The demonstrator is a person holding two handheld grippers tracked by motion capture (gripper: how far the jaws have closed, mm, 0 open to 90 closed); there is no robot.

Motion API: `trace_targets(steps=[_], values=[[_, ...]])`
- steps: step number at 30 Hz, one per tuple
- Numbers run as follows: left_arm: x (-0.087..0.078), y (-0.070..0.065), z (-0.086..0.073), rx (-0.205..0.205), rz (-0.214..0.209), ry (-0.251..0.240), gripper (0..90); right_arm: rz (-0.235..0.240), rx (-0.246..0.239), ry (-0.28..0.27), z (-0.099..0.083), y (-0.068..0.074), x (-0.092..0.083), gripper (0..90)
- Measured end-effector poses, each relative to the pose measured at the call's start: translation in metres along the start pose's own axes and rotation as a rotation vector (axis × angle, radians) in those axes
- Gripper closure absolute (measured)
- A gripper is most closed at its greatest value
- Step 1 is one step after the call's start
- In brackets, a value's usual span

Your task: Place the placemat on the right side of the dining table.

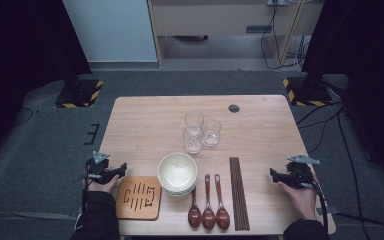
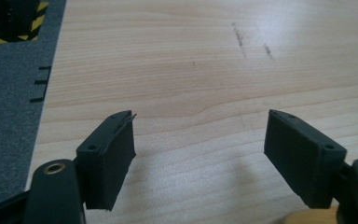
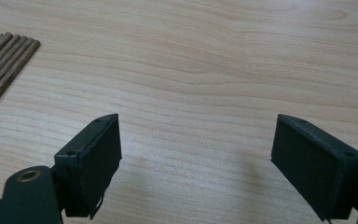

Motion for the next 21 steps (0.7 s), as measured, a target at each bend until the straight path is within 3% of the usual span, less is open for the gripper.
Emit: trace_targets(steps=[6,15,21], values=[[-0.025,-0.007,0.002,-0.053,-0.036,-0.05,26.0,-0.005,-0.015,-0.02,0.005,0.001,-0.006,16.9],[-0.051,-0.02,-0.003,-0.03,-0.068,-0.057,23.4,-0.014,-0.027,-0.059,0.017,0.008,-0.013,17.2],[-0.059,-0.028,-0.009,-0.012,-0.082,-0.044,21.9,-0.003,-0.017,-0.068,0.02,0.015,-0.018,17.1]])
Point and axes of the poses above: each handheld gripper's, and its own axes: x roughly forward along the jaws, z roughly out of its top, y roughly to its left, the point moved 5 cm from there along x, roughly forward along the jaws, and after that the axes turned 14 degrees about -y, right-handed, at the moved point
